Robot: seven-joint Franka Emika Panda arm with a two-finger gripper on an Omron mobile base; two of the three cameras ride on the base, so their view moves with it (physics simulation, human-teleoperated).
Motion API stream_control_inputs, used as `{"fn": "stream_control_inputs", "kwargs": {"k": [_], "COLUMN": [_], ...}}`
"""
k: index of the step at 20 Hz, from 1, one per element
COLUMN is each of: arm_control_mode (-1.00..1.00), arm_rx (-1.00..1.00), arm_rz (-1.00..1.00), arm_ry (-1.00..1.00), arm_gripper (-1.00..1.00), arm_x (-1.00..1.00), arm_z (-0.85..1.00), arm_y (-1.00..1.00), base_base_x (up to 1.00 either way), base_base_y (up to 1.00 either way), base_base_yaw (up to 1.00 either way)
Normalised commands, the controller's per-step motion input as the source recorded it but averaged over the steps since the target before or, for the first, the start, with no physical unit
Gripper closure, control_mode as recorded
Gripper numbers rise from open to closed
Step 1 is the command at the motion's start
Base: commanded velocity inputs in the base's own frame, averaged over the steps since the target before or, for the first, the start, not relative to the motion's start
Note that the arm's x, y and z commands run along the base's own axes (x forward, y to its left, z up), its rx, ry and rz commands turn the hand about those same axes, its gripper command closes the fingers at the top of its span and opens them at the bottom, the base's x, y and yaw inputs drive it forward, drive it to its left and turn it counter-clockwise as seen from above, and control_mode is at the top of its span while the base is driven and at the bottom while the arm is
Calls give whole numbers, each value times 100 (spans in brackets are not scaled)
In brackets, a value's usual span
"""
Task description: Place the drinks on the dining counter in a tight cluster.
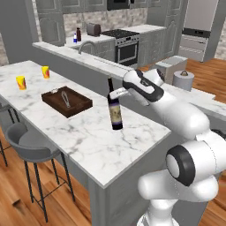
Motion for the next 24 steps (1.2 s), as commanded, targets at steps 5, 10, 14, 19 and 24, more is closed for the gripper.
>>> {"fn": "stream_control_inputs", "kwargs": {"k": [5,10,14,19,24], "arm_control_mode": [-100,-100,-100,-100,-100], "arm_rx": [7,3,0,0,-1], "arm_rz": [-14,0,2,8,9], "arm_ry": [8,-11,-19,-21,-9], "arm_gripper": [100,100,100,100,100], "arm_x": [33,31,0,0,18], "arm_z": [-9,-63,-22,-3,0], "arm_y": [-23,-21,-3,0,-6], "base_base_x": [0,0,0,0,0], "base_base_y": [0,0,0,0,0], "base_base_yaw": [0,0,0,0,0]}}
